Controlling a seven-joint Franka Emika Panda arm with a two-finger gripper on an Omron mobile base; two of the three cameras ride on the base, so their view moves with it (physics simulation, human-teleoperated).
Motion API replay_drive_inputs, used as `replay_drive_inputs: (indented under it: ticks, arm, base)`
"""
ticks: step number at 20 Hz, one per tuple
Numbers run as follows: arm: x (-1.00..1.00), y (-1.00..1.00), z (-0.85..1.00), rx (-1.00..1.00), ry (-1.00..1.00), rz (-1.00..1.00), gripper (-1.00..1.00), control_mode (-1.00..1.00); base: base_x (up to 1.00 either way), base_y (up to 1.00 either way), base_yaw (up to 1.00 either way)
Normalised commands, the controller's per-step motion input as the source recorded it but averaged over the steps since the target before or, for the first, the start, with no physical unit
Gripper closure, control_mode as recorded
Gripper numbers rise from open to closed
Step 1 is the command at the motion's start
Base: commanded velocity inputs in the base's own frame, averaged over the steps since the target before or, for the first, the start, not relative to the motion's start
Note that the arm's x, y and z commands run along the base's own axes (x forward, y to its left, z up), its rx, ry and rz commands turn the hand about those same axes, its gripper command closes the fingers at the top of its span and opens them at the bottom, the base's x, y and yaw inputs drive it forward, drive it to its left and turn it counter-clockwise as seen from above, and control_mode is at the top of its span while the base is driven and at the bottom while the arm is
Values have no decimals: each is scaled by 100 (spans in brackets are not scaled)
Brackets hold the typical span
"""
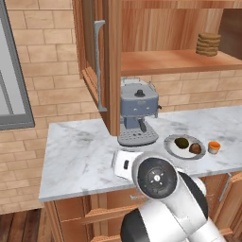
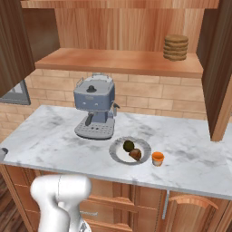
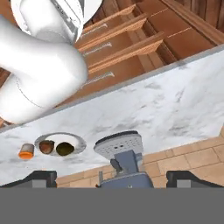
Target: Pick the avocado and bread from the counter and place them on the plate. Then pick the jam from the cabinet and place it next to the plate. Lastly close the cabinet door.
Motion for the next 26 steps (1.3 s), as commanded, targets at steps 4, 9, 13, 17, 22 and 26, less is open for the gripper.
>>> replay_drive_inputs:
  ticks: [4,9,13,17,22,26]
  arm:
    - [-19,32,-41,-21,-36,33,-100,-100]
    - [-25,33,-26,-22,-20,28,-100,-100]
    - [-6,68,-10,-21,-38,4,-100,-100]
    - [-9,59,0,-15,-39,-1,-100,-100]
    - [0,59,20,-9,-30,-10,-100,-100]
    - [0,66,33,-6,-19,-17,-100,-100]
  base:
    - [0,0,0]
    - [0,0,0]
    - [0,0,0]
    - [0,0,0]
    - [0,0,0]
    - [0,0,0]
